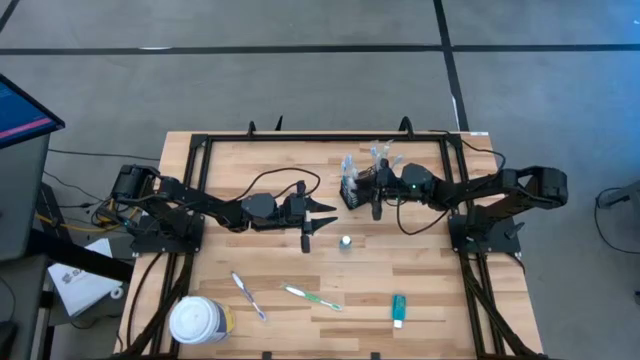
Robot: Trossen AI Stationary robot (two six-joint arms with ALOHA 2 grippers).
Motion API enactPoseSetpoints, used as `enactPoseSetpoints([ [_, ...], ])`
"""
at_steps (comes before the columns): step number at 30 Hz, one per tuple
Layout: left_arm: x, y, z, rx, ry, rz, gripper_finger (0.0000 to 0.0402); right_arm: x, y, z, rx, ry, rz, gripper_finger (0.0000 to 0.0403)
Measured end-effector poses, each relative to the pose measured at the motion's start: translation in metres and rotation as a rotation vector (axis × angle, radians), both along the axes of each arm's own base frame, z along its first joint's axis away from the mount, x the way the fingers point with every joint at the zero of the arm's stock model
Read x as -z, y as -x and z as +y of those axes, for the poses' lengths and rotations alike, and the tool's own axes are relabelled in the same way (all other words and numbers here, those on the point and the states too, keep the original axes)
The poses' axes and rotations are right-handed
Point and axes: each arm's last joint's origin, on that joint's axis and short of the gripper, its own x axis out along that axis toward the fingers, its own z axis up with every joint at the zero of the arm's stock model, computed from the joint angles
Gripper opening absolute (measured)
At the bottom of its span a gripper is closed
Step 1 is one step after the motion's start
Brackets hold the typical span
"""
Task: Pick & Place toothbrushing station
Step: Put the green toothbrush into the mesh organizer
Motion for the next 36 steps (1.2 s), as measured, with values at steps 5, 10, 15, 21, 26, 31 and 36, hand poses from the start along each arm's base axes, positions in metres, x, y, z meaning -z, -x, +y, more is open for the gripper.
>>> enactPoseSetpoints([
  [5,0.0,0.0,0.0,-0.001,0.0,0.0,0.0104,0.0,0.0,0.0,0.001,0.002,0.0,0.0169],
  [10,0.0,0.0,0.0,-0.004,0.0,0.0,0.0104,0.0,0.0,0.0,-0.001,0.002,0.0,0.0195],
  [15,0.0,0.0,0.0,-0.004,0.0,0.001,0.0104,-0.005,0.003,0.001,-0.001,0.001,0.002,0.0207],
  [21,0.0,0.0,0.0,-0.003,0.0,0.001,0.0104,-0.012,0.012,0.005,-0.004,-0.012,0.039,0.0203],
  [26,0.0,0.0,0.0,-0.002,0.0,0.002,0.0104,-0.017,0.016,0.013,-0.036,-0.014,0.047,0.0195],
  [31,0.005,0.0,-0.002,0.056,0.011,0.048,0.0104,-0.021,0.017,0.024,-0.08,-0.013,0.05,0.019],
  [36,0.011,0.001,-0.011,0.297,0.08,0.117,0.0104,-0.023,0.019,0.031,-0.111,-0.014,0.056,0.0186],
])
